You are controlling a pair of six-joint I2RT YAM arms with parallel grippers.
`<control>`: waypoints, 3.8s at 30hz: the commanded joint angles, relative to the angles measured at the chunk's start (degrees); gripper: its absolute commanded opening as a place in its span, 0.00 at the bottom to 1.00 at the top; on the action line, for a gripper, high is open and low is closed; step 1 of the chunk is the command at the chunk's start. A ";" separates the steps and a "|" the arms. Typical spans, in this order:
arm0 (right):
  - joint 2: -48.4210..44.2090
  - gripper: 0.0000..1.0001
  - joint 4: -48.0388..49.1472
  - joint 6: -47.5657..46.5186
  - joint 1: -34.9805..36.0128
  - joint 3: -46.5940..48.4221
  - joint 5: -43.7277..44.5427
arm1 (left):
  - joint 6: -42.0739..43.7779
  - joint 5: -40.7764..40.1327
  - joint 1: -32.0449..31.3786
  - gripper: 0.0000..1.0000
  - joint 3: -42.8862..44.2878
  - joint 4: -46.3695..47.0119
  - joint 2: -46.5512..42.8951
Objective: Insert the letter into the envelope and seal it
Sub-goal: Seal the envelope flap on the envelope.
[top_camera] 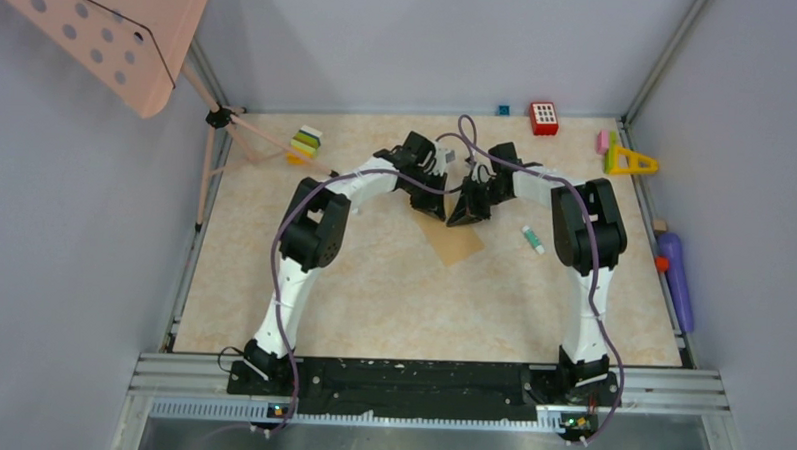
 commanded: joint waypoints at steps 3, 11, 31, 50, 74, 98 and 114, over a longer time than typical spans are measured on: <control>0.19 0.00 -1.98 -2.15 0.71 -0.38 6.77 | 1.66 -9.01 1.81 0.04 1.13 -0.88 1.84; -0.19 0.00 -1.54 -1.83 0.71 -0.16 5.64 | 1.71 -9.42 1.67 0.04 1.38 -0.75 2.35; 4.84 0.00 -0.47 0.72 3.11 6.31 5.65 | 2.50 -8.56 0.86 0.03 1.48 -1.60 3.57; 1.27 0.00 -4.36 -2.96 2.21 2.19 5.45 | 3.52 -9.94 0.79 0.02 1.60 -2.07 3.14; -1.09 0.00 -4.27 -2.94 -4.17 -2.92 -2.32 | 4.00 -10.41 0.78 0.01 1.34 -1.89 2.63; 10.07 0.00 -1.84 3.46 0.27 10.43 -1.98 | 4.07 -9.44 0.59 0.00 1.01 -1.71 2.26; 5.74 0.00 -4.74 -0.33 -0.82 4.15 -3.91 | 4.35 -9.77 0.62 0.00 0.73 -1.71 1.74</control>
